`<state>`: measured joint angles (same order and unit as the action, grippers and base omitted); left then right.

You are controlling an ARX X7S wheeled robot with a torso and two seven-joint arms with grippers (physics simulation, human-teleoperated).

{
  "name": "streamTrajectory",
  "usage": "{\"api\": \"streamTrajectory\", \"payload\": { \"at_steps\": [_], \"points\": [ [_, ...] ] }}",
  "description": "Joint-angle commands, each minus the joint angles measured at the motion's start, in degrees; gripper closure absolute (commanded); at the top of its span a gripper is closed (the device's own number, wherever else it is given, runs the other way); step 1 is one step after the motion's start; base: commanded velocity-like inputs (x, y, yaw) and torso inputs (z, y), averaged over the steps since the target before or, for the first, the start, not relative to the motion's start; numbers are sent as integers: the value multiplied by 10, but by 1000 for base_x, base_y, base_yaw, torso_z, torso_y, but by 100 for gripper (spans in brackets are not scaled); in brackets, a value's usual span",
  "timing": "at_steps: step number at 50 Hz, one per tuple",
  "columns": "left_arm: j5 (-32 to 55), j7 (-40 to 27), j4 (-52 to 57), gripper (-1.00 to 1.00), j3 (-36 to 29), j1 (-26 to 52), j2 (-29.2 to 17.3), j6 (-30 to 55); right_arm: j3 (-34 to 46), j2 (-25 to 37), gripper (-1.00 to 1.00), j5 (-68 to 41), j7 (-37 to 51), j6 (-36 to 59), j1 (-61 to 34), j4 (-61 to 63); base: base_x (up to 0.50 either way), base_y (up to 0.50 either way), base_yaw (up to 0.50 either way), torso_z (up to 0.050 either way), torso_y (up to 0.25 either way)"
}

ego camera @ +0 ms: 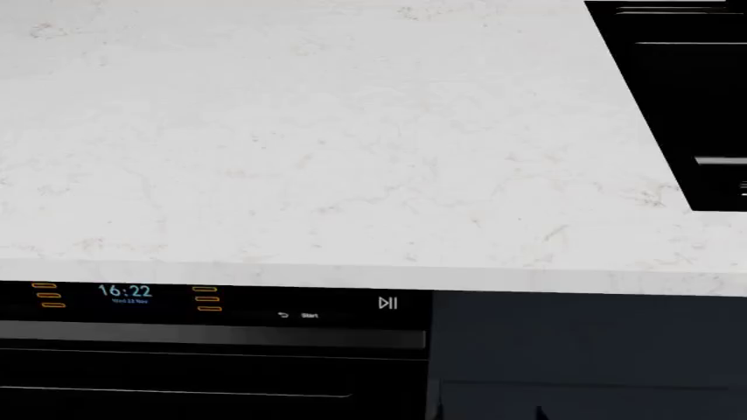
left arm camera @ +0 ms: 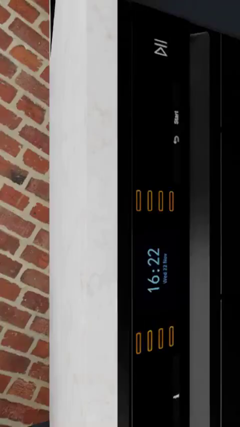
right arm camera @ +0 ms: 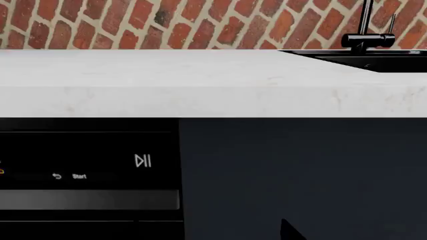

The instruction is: Navigate to the shelves.

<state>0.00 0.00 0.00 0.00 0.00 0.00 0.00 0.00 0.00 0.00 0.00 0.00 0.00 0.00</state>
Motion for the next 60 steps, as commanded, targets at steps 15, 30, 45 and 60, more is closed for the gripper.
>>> {"api": "streamTrajectory", "payload": {
  "at_steps": [15, 30, 45, 60],
  "points": [
    [57, -96, -37, -100, -89, 17, -70, -39, 44, 25, -100, 19, 74, -34, -17, -36, 0, 0, 0, 0, 0],
    [66, -100, -33, -100, -95, 14, -77, -44, 59, 40, -100, 5, 91, -44, -12, -31, 0, 0, -239, 0, 0],
    [71, -107, -43, -100, -103, 21, -77, -50, 67, 52, -100, -14, 95, -43, -22, -46, 0, 0, -500, 0, 0],
    [74, -115, -42, -100, -112, 22, -79, -53, 77, 63, -100, -27, 100, -47, -24, -49, -17, 3, -500, 0, 0]
  ]
}}
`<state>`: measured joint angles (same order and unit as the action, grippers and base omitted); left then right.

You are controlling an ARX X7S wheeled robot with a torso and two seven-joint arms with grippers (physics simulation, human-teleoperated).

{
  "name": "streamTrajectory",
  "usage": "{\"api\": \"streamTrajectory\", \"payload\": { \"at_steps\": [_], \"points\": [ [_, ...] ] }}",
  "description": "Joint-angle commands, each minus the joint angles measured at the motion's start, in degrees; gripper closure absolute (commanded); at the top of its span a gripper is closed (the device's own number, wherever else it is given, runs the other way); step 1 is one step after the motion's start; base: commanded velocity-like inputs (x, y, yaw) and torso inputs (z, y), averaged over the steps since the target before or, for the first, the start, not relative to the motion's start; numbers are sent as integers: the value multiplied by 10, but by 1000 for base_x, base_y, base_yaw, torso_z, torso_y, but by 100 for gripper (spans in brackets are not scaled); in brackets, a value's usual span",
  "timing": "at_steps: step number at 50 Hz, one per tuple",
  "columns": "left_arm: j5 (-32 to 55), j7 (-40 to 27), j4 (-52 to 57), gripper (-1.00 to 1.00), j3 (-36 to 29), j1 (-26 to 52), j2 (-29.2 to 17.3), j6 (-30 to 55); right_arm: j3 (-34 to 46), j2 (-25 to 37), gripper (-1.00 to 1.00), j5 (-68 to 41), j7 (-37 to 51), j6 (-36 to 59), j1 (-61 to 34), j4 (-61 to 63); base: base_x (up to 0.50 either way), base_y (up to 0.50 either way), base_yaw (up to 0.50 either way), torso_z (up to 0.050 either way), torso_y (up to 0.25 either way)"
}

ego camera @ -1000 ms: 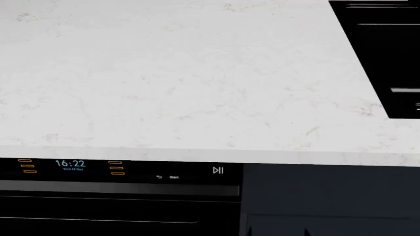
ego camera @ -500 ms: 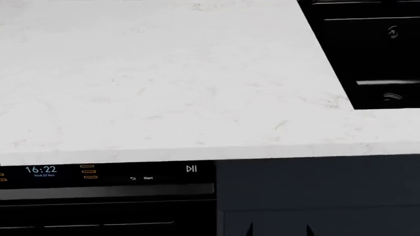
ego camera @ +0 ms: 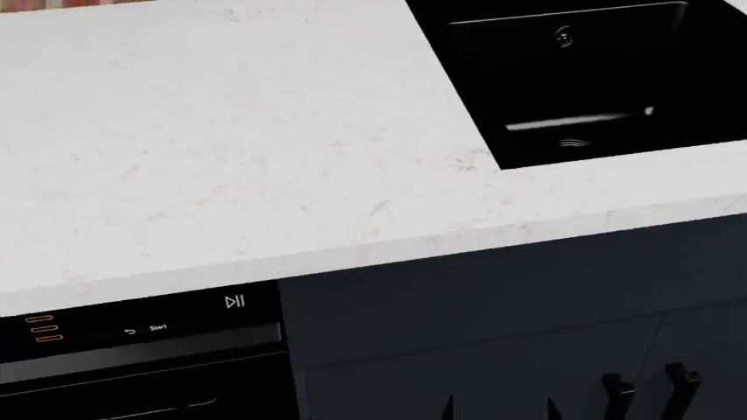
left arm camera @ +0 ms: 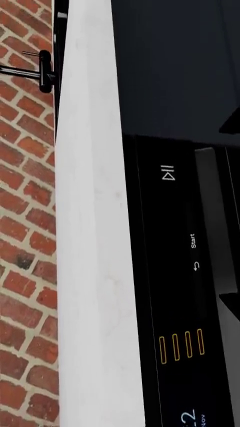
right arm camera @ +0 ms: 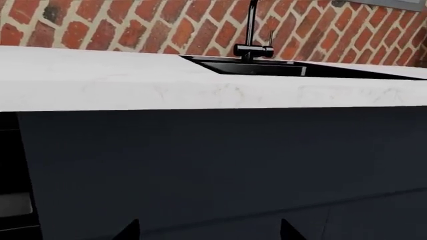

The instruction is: Navigate to the shelves.

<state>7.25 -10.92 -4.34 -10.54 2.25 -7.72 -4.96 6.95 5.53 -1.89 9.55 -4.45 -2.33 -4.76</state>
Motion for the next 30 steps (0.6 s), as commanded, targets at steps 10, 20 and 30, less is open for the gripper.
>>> {"api": "streamTrajectory", "payload": {
  "at_steps": [10, 20, 30],
  "points": [
    [12, -7, 11, -100, -10, -4, -6, 3, 11, 13, -100, -14, 11, 1, 2, 5, -19, 5, -500, 0, 0],
    [22, -5, 5, -100, -13, 1, -9, 3, 17, 17, -100, -18, 16, 4, 0, 3, -18, 6, -500, 0, 0],
    [27, -6, 0, -100, -16, 5, -12, 2, 22, 19, -100, -20, 22, 1, -3, -3, -17, 7, -500, 0, 0]
  ]
}}
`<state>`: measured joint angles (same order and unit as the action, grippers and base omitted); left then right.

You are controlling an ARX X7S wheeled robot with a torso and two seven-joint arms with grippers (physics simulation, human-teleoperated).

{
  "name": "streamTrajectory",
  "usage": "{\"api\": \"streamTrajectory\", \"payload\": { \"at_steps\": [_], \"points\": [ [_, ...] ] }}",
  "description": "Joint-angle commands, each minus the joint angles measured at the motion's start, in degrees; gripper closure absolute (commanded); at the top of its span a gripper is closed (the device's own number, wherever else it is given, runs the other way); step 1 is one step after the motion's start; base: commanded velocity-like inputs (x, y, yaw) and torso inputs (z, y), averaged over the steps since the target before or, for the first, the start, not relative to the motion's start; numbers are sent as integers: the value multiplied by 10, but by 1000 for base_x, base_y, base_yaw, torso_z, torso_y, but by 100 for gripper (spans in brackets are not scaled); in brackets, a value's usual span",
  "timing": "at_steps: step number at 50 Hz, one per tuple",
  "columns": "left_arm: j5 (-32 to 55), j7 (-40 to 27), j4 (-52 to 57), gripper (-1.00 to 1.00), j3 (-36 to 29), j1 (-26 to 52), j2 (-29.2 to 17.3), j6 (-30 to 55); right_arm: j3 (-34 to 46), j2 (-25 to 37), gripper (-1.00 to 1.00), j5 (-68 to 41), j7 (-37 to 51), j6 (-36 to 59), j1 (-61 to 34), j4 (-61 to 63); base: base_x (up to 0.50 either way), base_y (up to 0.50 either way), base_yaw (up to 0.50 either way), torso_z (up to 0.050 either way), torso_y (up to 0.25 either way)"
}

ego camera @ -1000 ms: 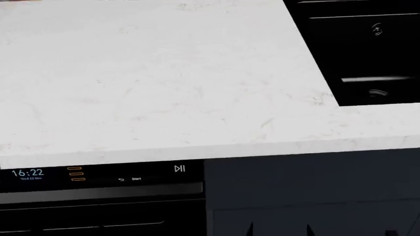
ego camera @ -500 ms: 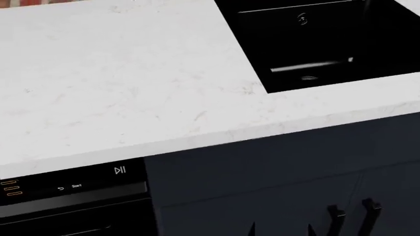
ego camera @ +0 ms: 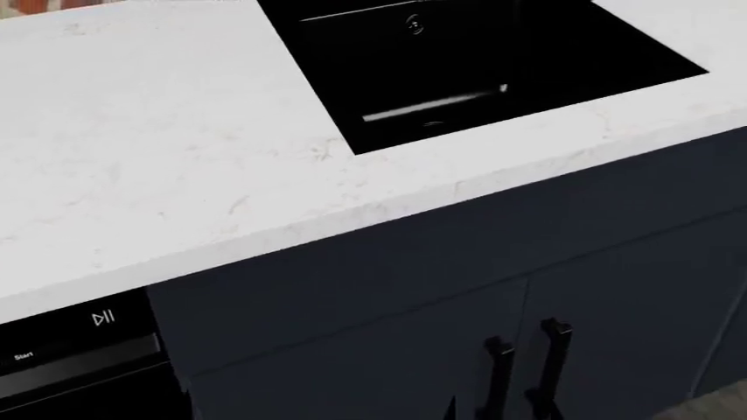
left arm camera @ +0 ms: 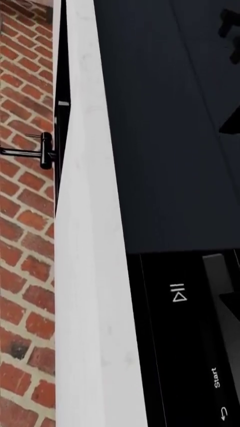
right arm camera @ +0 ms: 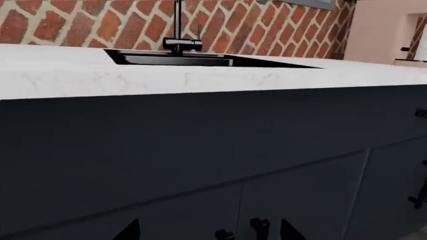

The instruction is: Navigate to the shelves.

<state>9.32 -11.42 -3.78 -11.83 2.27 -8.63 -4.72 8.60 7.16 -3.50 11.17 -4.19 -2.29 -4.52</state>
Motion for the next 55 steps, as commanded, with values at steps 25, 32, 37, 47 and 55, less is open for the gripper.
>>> {"api": "streamTrajectory", "payload": {
  "at_steps": [25, 32, 37, 47, 55],
  "points": [
    [19, -8, -2, -100, -10, 5, -8, -2, 13, 14, -100, -20, 11, 2, -5, -4, -17, 9, -500, 0, 0],
    [22, -11, 3, -100, -12, 5, -11, 1, 17, 15, -100, -18, 16, 3, -6, -3, -17, 11, -500, 0, 0],
    [24, -11, -4, -100, -13, 9, -11, -3, 18, 16, -100, -21, 17, 1, -10, -10, -16, 12, -500, 0, 0],
    [26, -13, -13, -100, -16, 14, -11, -7, 21, 19, -100, -24, 21, 1, -11, -10, -15, 12, -500, 0, 0],
    [28, -16, -9, -100, -19, 12, -13, -7, 23, 21, -100, -26, 25, -2, -10, -10, -15, 13, -500, 0, 0]
  ]
}}
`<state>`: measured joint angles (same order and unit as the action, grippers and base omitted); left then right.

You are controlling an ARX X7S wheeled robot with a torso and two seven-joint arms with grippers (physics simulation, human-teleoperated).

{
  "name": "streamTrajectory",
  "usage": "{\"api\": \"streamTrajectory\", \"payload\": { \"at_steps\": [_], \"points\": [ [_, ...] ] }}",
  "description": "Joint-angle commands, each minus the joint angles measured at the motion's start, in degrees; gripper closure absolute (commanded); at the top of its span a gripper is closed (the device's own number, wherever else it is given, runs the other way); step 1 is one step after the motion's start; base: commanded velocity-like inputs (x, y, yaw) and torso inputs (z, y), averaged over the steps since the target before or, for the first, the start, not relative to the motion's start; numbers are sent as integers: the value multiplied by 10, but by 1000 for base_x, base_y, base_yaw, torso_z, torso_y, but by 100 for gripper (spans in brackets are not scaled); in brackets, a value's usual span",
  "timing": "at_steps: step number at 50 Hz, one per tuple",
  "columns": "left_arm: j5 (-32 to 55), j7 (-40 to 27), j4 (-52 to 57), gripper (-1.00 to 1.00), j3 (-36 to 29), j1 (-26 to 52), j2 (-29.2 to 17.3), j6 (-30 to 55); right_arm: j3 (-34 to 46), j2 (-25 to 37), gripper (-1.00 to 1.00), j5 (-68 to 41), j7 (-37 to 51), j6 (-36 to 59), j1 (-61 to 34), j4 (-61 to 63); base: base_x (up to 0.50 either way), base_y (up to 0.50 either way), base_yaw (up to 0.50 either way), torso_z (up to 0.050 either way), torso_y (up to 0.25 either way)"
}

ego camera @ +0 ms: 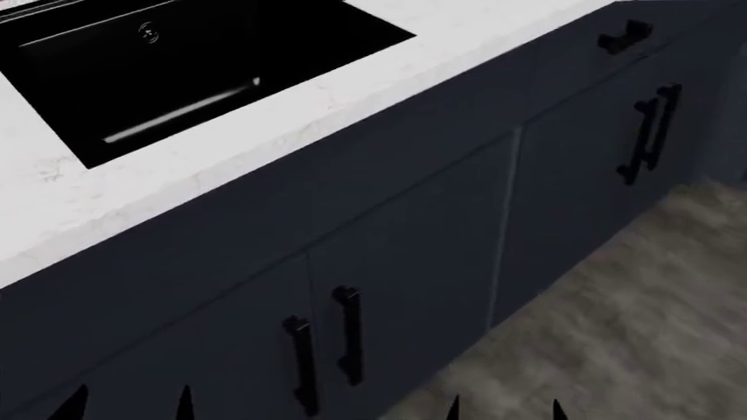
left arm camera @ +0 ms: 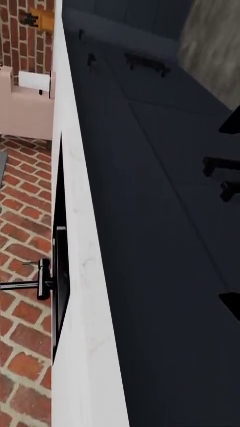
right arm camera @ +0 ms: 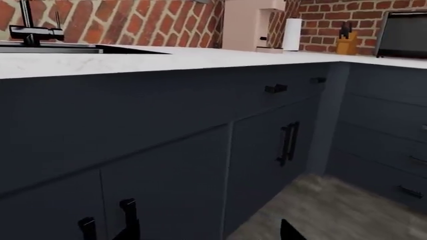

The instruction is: Navigate to the shelves.

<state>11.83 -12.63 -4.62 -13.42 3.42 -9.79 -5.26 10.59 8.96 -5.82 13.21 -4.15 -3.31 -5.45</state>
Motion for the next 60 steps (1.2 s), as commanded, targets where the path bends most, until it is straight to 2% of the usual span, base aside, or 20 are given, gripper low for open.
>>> {"api": "streamTrajectory", "payload": {
  "at_steps": [1, 60],
  "points": [
    [2, -4, -1, -100, -4, 1, -2, -3, 4, 3, -100, -2, 6, -2, 0, -1, -14, 13, -500, 0, 0],
    [18, -16, -7, -100, -18, 7, -14, -7, 23, 14, -100, -14, 25, -9, -4, -5, -11, 15, -500, 0, 0]
  ]
}}
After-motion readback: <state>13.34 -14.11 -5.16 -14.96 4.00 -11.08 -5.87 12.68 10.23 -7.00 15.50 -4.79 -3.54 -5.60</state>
